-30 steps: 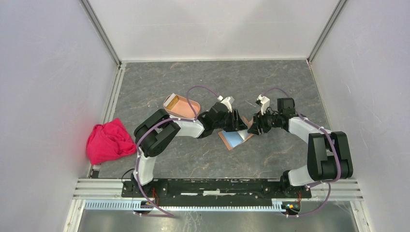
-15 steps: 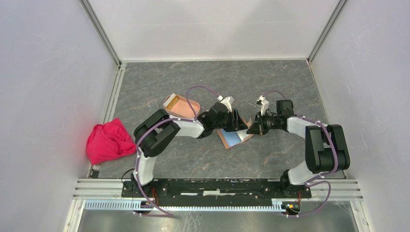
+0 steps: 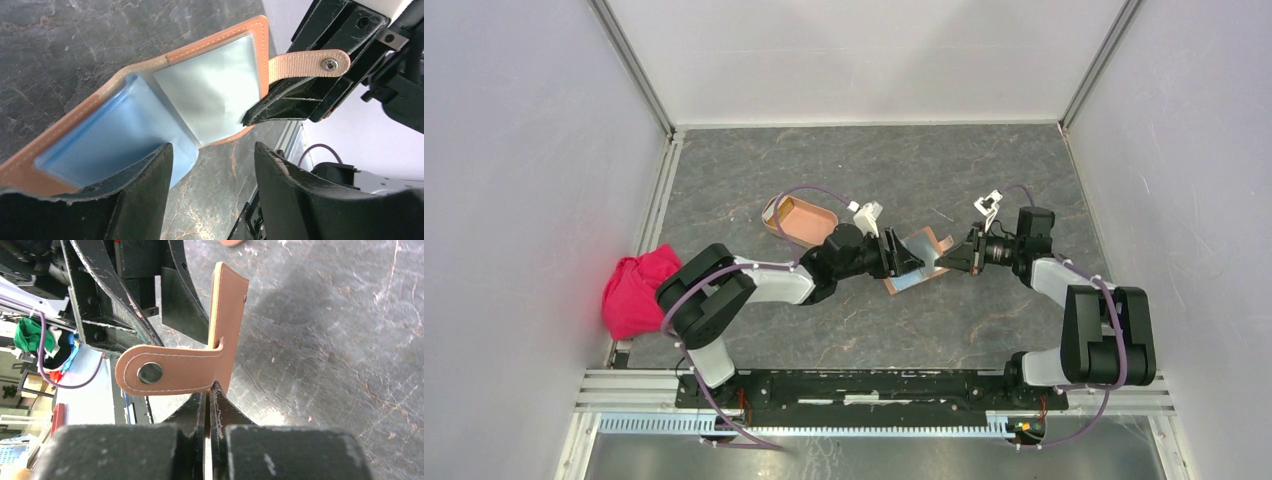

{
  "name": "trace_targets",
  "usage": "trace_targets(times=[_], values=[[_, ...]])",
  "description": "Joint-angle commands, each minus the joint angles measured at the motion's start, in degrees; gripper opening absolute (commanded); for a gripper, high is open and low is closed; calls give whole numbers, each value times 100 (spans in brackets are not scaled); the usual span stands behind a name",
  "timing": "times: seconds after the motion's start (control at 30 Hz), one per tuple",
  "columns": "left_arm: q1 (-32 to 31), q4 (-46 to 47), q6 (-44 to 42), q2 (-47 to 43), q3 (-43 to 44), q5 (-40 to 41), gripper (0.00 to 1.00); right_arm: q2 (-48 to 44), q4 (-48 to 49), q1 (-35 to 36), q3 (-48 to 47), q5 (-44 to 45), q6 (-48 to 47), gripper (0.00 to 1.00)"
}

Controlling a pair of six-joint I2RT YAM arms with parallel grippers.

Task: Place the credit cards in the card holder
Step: Turn over the card slot in the card holder.

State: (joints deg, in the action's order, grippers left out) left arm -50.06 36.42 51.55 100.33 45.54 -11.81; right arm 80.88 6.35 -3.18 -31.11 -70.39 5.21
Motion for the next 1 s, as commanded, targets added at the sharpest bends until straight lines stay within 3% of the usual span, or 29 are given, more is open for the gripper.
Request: trace_targets(times=[0.0,0.27,0.57,0.7,0.77,0.83,0.97], values=[[77,748,208,-344,-283,156,70,-358,767,-51,70,-706,457,0],[382,2095,490,45,-546,-536,70,-810,726,-56,114,-1071,265,0],[498,2896,391,701,-102,-1242,72,-704,-1511,-45,-492,-1606,-1862,0],[498,3262,469,890,5,-1423,72,-653,-1436,-42,-474,-1140,-1769,0],[502,3188,390,831,-68,-1371,72,-773,-805,-49,-273,-507,-1136,0],[506,2916,199,584,-240,-1175,73,-886,136,-156,86,-171,-254,0],[502,1862,-194,-36,-432,-799,74,-648,-7,-245,115,461,-298,0]])
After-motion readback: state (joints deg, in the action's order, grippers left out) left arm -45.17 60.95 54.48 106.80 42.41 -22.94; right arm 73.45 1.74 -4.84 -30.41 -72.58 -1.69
